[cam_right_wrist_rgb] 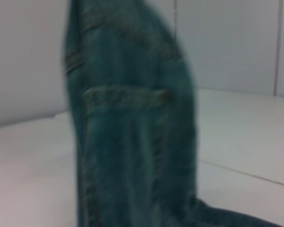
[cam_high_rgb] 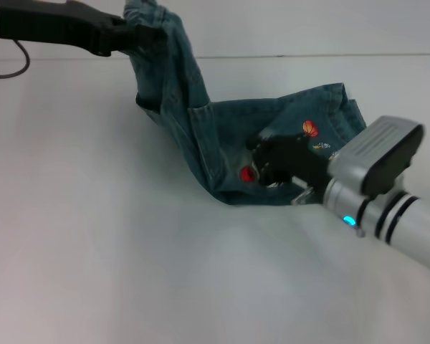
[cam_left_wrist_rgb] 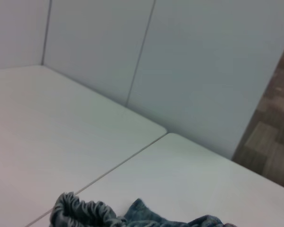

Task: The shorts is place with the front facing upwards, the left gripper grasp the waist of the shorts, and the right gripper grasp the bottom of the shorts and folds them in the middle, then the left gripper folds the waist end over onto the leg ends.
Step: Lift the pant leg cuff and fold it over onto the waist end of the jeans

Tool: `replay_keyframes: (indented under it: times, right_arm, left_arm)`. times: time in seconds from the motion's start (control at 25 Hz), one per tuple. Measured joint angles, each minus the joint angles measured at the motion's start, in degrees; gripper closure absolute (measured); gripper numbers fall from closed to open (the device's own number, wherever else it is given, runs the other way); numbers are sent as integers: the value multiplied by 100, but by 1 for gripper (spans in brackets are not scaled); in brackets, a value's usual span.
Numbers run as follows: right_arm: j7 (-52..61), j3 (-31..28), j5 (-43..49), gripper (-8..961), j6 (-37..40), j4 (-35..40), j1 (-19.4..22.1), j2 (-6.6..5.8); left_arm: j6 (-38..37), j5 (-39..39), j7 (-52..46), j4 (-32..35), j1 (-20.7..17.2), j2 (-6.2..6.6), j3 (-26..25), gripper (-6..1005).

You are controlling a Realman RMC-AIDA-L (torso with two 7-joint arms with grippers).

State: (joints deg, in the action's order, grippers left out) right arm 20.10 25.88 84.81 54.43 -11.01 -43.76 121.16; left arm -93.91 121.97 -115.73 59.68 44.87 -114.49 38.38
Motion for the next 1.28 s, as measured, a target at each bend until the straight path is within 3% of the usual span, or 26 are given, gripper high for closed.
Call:
replay_keyframes:
  times: [0.48, 1.0, 1.28]
  right_arm:
    - [-1226, -862, 94, 945, -401, -716, -388, 39]
    - [-1278, -2572, 2900, 945, -1461, -1485, -671, 39]
    - [-1043, -3108, 3667, 944, -1822, -1621, -759, 31]
  left_arm:
    - [-368, -237, 20, -35, 92, -130, 73, 957]
    - [-464, -446, 25, -36, 146, -164, 84, 955]
    - [-412, -449, 28, -35, 161, -180, 173, 954]
